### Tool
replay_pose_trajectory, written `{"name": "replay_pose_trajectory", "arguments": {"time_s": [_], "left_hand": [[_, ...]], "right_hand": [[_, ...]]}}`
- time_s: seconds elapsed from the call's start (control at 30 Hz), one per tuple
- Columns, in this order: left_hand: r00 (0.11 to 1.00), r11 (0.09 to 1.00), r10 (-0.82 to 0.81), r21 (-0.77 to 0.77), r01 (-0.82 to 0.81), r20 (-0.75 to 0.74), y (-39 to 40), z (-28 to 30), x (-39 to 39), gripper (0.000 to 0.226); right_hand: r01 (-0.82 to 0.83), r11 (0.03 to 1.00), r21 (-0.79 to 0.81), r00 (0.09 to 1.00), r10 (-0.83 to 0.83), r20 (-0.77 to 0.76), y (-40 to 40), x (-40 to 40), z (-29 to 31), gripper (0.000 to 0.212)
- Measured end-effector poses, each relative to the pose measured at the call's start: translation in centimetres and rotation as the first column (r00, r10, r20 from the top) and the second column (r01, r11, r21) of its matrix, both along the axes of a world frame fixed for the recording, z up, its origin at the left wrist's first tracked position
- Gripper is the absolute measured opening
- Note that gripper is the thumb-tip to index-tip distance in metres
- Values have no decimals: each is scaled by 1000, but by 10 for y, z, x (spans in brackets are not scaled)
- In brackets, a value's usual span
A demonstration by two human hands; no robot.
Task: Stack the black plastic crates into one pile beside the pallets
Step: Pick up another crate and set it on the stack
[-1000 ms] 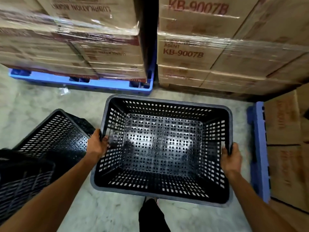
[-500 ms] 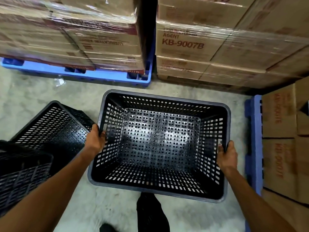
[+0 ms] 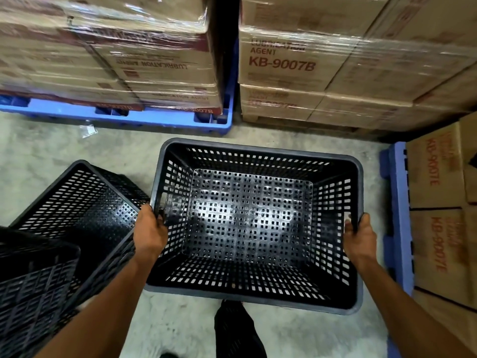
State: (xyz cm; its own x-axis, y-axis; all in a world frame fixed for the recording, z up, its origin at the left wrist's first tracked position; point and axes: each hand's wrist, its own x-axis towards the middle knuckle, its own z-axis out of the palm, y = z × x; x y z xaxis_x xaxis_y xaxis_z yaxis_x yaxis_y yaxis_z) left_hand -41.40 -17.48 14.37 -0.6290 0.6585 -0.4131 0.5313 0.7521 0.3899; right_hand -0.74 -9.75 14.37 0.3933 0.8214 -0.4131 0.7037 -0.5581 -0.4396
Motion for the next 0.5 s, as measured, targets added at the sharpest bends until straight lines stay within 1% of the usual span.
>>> {"name": "replay_pose_trajectory", "arguments": {"time_s": [0.1,0.13,0.17,0.2,0.27,0.3,0.33,0.4,0.43,0.5], "left_hand": [[999,999,-38,-10,39,36,1,-3,-4,12],[997,998,-58,-16,59,55,2,-4,-7,14],[994,996,-83,-17,84,74,1,-3,-10,22],[989,992,-122,-20,124,85,-3,-3,-12,37],[970,969,-234,-66,237,60,-13,-3,-14,70],[955,950,-296,-103,296,20,-25,-2,-13,80],[934,926,-358,-139,351,-24,-36,-1,-10,86],[886,883,-453,-183,432,-97,-59,0,-4,93],[875,877,-469,-181,444,-124,-67,0,-2,93],[866,878,-476,-142,458,-151,-86,-1,0,87]], "right_hand": [[-33,999,-3,999,33,-6,2,0,1,6],[-34,999,-16,999,34,0,5,1,1,6],[-42,999,-32,999,42,3,5,0,2,8],[-50,998,-42,999,50,4,2,0,3,16],[-85,995,-57,996,86,0,-1,-1,5,46],[-118,991,-70,993,119,12,-8,-2,7,62],[-163,984,-69,985,166,49,-16,-3,8,73],[-263,965,-1,955,260,144,-39,-4,7,81],[-302,953,31,938,292,185,-50,-5,6,82],[-324,944,64,930,306,205,-79,-5,1,80]]}}
